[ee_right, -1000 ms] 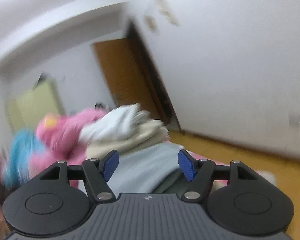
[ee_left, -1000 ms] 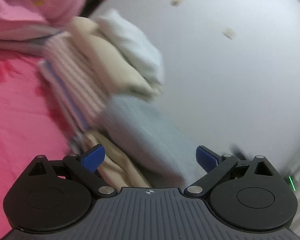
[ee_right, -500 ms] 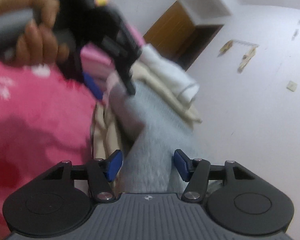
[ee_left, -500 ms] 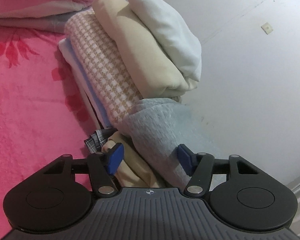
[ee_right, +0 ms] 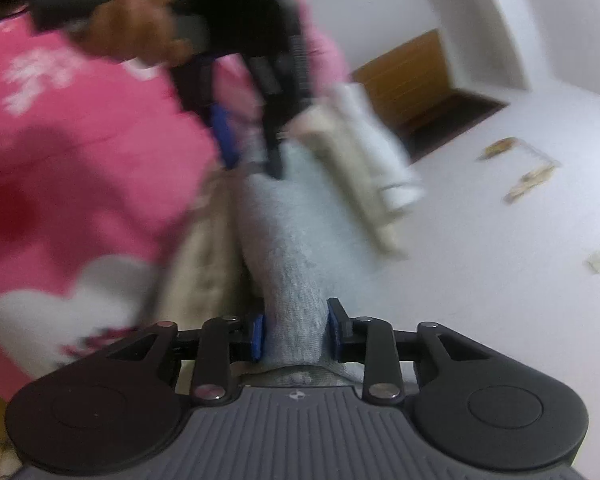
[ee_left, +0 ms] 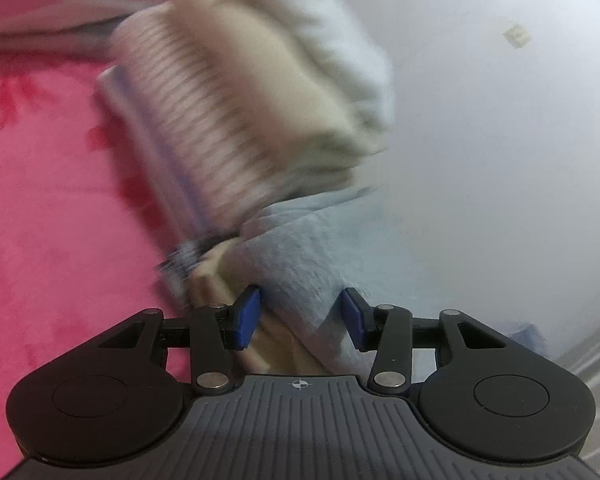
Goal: Fold clothes
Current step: 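Lower the sweatpants onto the stack and open both tools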
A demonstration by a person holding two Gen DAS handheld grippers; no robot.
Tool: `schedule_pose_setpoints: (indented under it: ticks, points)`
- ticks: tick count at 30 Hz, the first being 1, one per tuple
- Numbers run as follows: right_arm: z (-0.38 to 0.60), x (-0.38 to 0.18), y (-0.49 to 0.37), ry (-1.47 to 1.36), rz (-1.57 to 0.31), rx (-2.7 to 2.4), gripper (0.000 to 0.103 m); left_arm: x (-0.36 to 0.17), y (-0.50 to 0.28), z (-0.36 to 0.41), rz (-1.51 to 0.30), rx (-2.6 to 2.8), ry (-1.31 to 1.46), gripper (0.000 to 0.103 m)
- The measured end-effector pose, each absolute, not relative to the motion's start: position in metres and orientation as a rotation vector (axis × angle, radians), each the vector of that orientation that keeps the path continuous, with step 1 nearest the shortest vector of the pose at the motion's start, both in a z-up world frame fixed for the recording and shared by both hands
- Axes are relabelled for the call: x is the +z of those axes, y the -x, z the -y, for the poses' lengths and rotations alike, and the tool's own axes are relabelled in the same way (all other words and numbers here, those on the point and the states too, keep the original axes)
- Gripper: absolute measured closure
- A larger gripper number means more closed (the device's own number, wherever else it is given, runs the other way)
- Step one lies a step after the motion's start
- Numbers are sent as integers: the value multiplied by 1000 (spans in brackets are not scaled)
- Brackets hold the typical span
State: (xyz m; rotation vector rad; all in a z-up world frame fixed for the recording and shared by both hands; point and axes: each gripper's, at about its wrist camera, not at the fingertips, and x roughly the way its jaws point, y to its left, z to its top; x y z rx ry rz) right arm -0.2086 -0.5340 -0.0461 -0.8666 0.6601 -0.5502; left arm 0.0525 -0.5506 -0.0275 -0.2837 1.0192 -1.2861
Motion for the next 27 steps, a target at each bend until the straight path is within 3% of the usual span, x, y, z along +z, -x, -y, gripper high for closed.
schedule_pose_setpoints:
  ticks: [4,7,9,12,15,20,22,27]
  points:
    - [517,-69,208,1011,-653,-572,54,-32,-55,532,-968,-1271,265,53]
    - [521,-25,232,790,-554,-542,45,-12,-45,511,-790,-1280,226,51]
    - [533,10,254,603,-444,-533,44,4,-33,501,-641,-1300,179,50]
    - [575,51,272,319,-271,-566,46,20,-4,513,-484,-1369,47,49]
    - [639,64,259,76,-190,-609,56,21,19,547,-454,-1400,-53,49]
    - [745,4,218,-163,-312,-821,68,-11,12,598,-452,-1307,-120,49]
    - [759,-17,219,-207,-305,-844,68,-18,12,605,-434,-1309,-153,49]
    - [754,22,213,-165,-364,-834,66,-20,8,608,-421,-1320,-170,46]
